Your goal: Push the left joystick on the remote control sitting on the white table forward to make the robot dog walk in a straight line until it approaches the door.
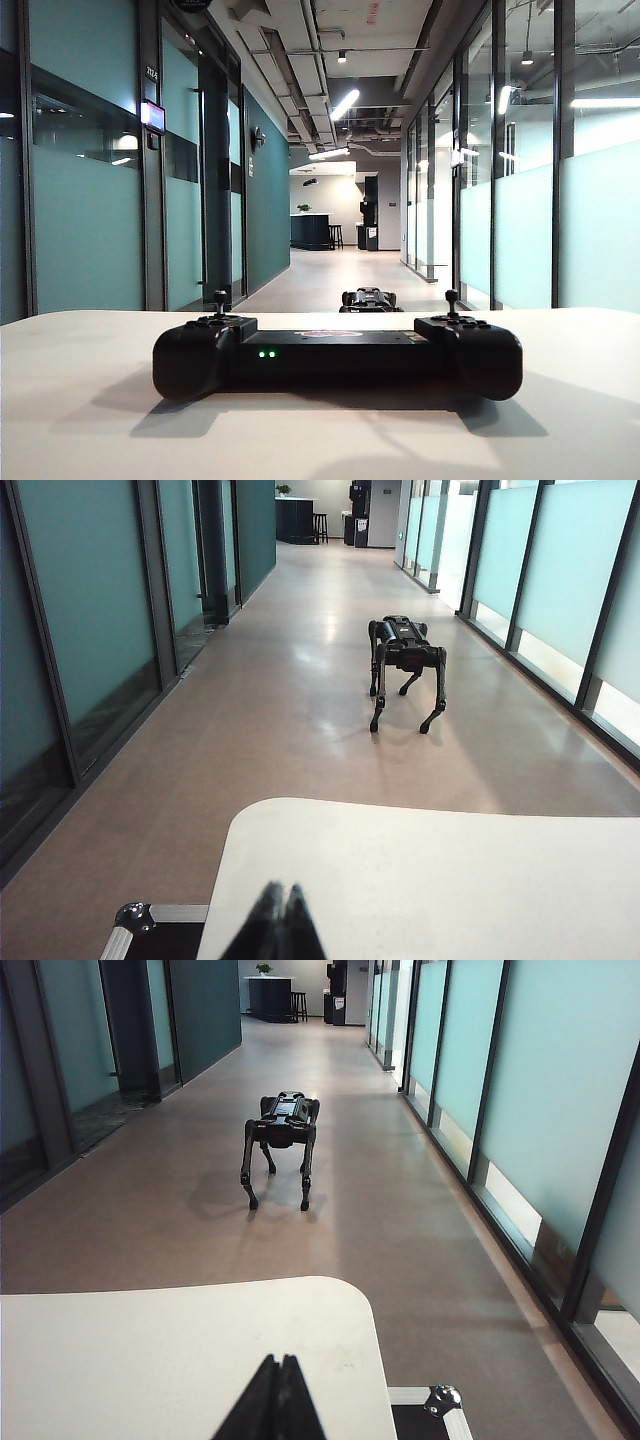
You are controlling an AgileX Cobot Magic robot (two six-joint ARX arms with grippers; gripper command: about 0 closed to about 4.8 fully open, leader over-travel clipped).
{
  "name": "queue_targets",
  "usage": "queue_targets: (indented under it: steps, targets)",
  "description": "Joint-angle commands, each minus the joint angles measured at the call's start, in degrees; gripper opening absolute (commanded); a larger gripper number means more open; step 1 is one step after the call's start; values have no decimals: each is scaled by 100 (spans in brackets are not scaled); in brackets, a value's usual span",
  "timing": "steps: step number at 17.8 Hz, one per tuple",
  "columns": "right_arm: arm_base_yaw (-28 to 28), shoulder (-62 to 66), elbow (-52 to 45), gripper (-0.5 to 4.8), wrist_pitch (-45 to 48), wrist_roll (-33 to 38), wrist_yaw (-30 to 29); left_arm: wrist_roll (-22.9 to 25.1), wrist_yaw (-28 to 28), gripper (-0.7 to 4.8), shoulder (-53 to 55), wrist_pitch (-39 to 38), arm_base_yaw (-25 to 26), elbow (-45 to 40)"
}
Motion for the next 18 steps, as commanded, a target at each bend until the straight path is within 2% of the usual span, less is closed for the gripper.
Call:
queue_targets:
  steps: [1,7,9,11,14,18]
  targets:
    - [-4,-20,-28,-6,103,28,24,42,-4,-5,2,74,4,15]
    - [-2,-20,-28,-6,212,28,26,39,-22,-5,2,142,4,17]
    - [2,-17,59,-6,393,96,133,-11,-188,-5,2,284,2,74]
    - [22,2,428,-6,44,354,511,-404,-435,-5,4,127,2,258]
    - [24,20,1196,-6,-671,367,492,-437,-402,-5,138,-232,0,837]
    - [22,400,2371,-6,-1690,367,498,-588,-162,-5,1043,-568,-2,1757]
